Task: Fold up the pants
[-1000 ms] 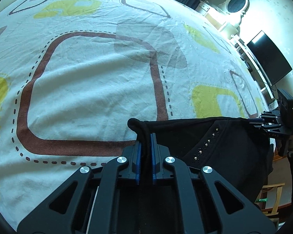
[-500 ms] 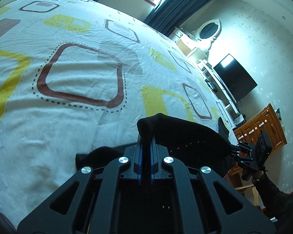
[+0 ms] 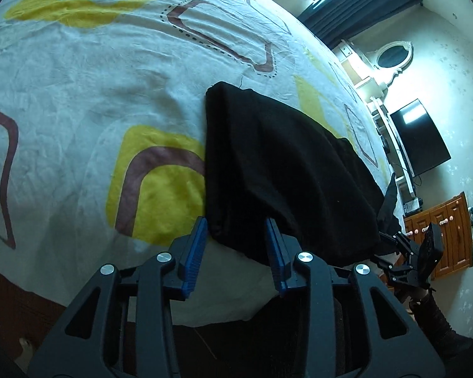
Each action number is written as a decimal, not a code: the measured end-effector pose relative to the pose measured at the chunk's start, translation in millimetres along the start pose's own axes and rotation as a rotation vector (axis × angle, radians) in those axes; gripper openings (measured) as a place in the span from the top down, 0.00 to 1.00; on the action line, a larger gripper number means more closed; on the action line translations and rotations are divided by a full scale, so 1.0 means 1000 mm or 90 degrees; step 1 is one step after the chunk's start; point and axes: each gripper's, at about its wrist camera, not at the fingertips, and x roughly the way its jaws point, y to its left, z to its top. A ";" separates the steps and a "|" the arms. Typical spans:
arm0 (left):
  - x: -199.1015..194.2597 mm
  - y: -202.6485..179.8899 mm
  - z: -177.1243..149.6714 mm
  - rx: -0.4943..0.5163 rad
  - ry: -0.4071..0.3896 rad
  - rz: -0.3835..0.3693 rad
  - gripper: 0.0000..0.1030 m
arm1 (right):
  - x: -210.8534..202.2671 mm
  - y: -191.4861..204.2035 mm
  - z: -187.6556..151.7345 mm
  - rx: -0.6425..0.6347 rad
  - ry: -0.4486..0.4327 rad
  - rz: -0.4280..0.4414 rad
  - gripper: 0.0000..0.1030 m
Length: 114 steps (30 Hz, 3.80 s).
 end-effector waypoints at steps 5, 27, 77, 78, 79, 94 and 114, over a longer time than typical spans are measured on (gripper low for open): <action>-0.001 -0.035 -0.007 0.004 -0.027 0.005 0.49 | -0.009 -0.026 0.002 0.129 -0.019 0.080 0.36; 0.015 -0.018 -0.003 -0.151 -0.057 0.132 0.92 | 0.001 -0.074 -0.060 0.713 -0.048 0.338 0.36; 0.092 -0.186 -0.001 0.022 -0.075 0.116 0.13 | -0.136 -0.395 -0.244 0.624 0.051 -0.338 0.51; 0.096 -0.189 -0.003 0.027 -0.067 0.111 0.13 | -0.145 -0.400 -0.256 0.676 0.026 -0.338 0.42; 0.099 -0.190 -0.005 0.032 -0.060 0.107 0.13 | -0.158 -0.406 -0.269 0.740 0.003 -0.351 0.39; 0.118 -0.221 -0.032 0.107 -0.078 0.094 0.12 | -0.065 -0.425 -0.055 0.777 0.036 -0.336 0.26; 0.119 -0.235 -0.054 0.085 -0.066 0.049 0.12 | -0.183 -0.354 -0.191 0.909 -0.250 -0.163 0.91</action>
